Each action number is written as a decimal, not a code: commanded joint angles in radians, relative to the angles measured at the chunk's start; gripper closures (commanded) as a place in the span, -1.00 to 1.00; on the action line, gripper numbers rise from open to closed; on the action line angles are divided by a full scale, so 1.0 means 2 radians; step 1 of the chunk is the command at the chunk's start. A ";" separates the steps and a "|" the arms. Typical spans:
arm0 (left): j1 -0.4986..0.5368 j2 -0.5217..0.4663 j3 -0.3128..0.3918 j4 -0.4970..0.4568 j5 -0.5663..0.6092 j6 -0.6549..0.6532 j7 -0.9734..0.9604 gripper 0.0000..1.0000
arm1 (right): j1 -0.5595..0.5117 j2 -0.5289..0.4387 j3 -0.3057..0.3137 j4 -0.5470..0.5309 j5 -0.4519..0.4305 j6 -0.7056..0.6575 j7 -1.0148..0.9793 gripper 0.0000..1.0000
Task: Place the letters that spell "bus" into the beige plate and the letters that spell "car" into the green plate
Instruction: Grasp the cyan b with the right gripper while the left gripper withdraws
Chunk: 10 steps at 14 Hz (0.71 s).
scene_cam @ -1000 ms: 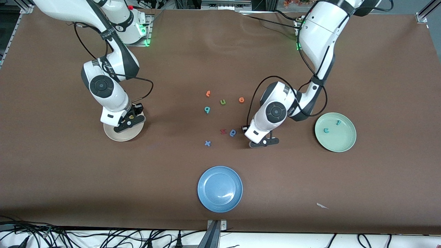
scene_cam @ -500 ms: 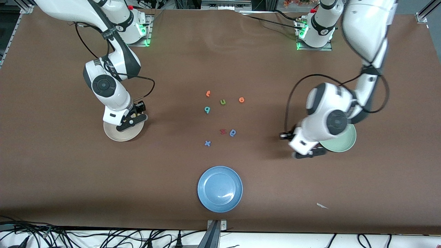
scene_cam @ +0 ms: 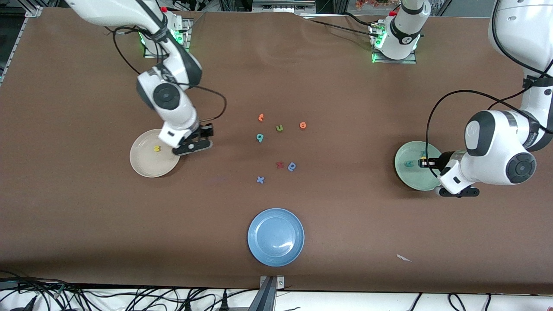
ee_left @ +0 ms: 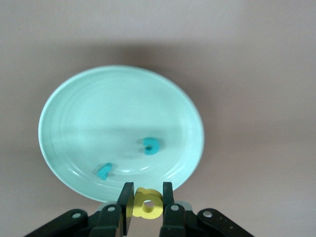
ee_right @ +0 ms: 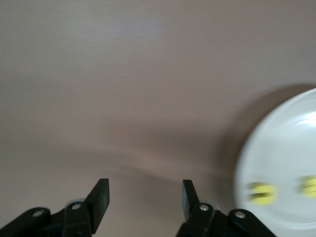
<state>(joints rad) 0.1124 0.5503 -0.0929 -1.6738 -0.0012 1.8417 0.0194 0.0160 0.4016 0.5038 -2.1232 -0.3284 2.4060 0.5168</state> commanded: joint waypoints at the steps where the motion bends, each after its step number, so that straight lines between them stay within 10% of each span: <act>1: 0.007 0.032 -0.006 -0.020 0.036 0.006 0.007 0.56 | 0.040 0.028 -0.002 0.034 0.007 0.004 0.080 -0.36; 5: 0.011 0.055 -0.006 -0.024 0.038 0.017 0.007 0.51 | 0.097 0.071 -0.003 0.093 0.006 0.004 0.202 -0.36; 6: 0.012 0.055 -0.006 -0.024 0.038 0.017 0.006 0.33 | 0.108 0.084 -0.004 0.112 0.005 0.003 0.225 -0.36; 8: 0.013 0.052 -0.006 -0.020 0.037 0.013 0.007 -0.99 | 0.130 0.107 -0.008 0.136 0.002 0.004 0.256 -0.36; 10: 0.014 0.033 -0.007 -0.013 0.037 0.004 0.008 -1.00 | 0.151 0.122 -0.022 0.151 -0.001 0.007 0.272 -0.36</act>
<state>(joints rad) 0.1282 0.6698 -0.0938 -1.7042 0.0421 1.8745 0.0229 0.2729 0.5889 0.4890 -1.8834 -0.3263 2.4195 1.0212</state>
